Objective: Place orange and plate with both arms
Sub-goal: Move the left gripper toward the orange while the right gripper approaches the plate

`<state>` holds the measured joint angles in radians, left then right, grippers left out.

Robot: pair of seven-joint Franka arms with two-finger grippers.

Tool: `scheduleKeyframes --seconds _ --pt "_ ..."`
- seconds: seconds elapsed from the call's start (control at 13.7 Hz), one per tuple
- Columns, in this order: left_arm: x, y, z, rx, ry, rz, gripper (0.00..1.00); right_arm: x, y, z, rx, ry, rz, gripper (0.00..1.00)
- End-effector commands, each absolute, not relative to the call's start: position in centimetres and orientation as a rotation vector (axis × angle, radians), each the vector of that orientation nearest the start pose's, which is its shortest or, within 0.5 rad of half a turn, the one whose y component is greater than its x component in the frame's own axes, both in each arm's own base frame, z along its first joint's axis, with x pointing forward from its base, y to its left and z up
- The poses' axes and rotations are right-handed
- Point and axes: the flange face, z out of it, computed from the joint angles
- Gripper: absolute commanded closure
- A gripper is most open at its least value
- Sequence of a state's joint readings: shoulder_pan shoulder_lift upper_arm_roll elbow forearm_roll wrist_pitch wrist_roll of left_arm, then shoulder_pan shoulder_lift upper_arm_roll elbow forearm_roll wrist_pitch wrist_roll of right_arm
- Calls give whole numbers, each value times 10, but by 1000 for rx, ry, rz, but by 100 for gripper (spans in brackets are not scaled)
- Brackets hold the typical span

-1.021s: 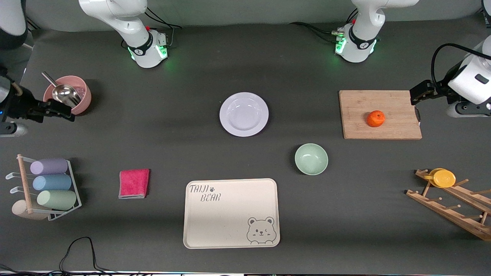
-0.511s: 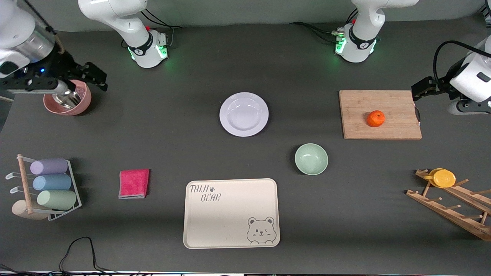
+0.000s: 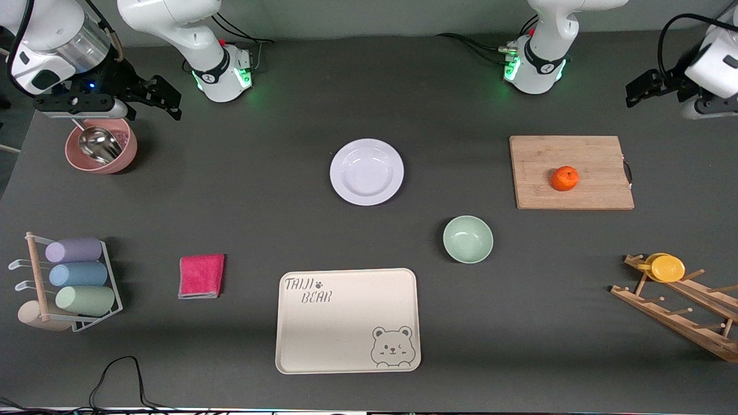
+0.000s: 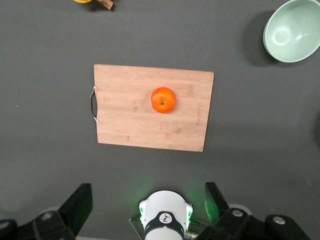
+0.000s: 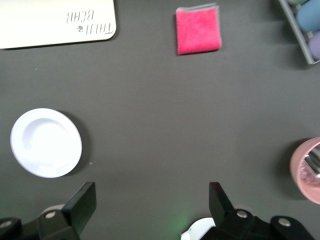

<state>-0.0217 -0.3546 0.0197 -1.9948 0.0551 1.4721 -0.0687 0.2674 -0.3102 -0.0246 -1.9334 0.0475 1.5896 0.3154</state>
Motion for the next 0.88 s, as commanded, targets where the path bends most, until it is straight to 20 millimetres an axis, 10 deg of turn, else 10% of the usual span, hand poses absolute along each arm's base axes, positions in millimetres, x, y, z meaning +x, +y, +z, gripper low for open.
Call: scheduleKeyframes --seconds 0.0,0.8 --pt "414 7 563 -3072 -81 241 0 435 108 585 -2976 179 159 0" --pt "391 3 325 -3090 -32 212 0 415 122 441 -2548 2 273 0"
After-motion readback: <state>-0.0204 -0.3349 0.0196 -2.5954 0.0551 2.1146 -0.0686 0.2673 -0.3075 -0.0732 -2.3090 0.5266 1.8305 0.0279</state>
